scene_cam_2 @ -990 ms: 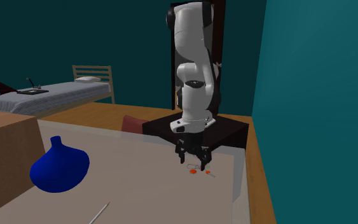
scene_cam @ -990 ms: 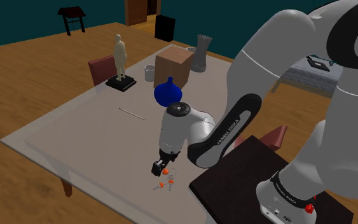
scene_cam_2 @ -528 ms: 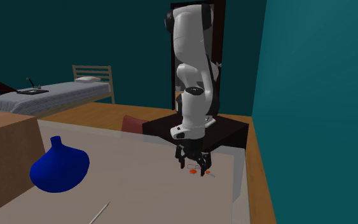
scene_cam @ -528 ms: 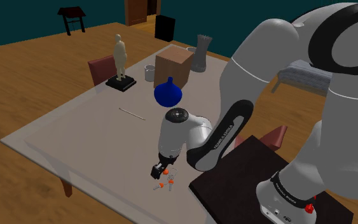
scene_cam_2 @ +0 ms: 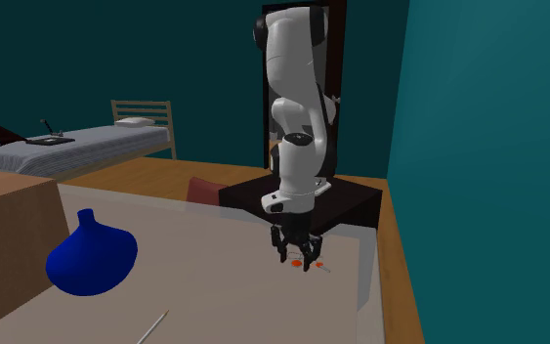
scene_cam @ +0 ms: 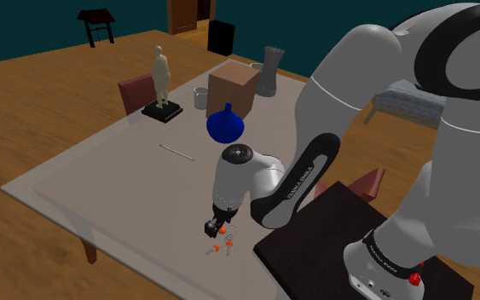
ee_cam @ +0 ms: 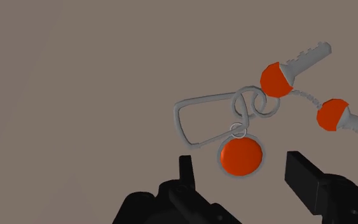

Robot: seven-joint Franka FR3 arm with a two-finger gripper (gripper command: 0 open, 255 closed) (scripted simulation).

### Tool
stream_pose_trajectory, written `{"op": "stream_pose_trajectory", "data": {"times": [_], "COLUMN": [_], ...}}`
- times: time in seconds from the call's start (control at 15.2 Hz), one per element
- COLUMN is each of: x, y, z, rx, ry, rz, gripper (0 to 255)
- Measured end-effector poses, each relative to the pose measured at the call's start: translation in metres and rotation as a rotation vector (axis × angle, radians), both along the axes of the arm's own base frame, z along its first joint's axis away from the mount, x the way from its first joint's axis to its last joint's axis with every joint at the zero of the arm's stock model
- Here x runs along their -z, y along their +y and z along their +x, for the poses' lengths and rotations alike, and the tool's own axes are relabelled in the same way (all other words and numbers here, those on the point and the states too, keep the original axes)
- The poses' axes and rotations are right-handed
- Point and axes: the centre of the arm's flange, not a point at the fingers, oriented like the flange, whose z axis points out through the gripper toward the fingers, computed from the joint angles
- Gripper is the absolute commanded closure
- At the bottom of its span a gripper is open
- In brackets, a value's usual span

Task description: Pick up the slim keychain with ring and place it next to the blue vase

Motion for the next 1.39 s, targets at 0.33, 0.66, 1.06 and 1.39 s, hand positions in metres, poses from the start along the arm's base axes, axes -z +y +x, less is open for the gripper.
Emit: {"op": "stream_pose_trajectory", "data": {"times": [0.33, 0.66, 1.06, 1.39], "x": [0.000, -0.015, -0.045, -0.073], "y": [0.000, 0.001, 0.001, 0.001], "z": [0.000, -0.001, -0.002, 0.000], "rx": [0.001, -0.001, -0.002, -0.002], "ry": [0.000, 0.002, 0.002, 0.002], "rz": [-0.001, 0.001, 0.001, 0.001], "gripper": [255, 255, 255, 255]}}
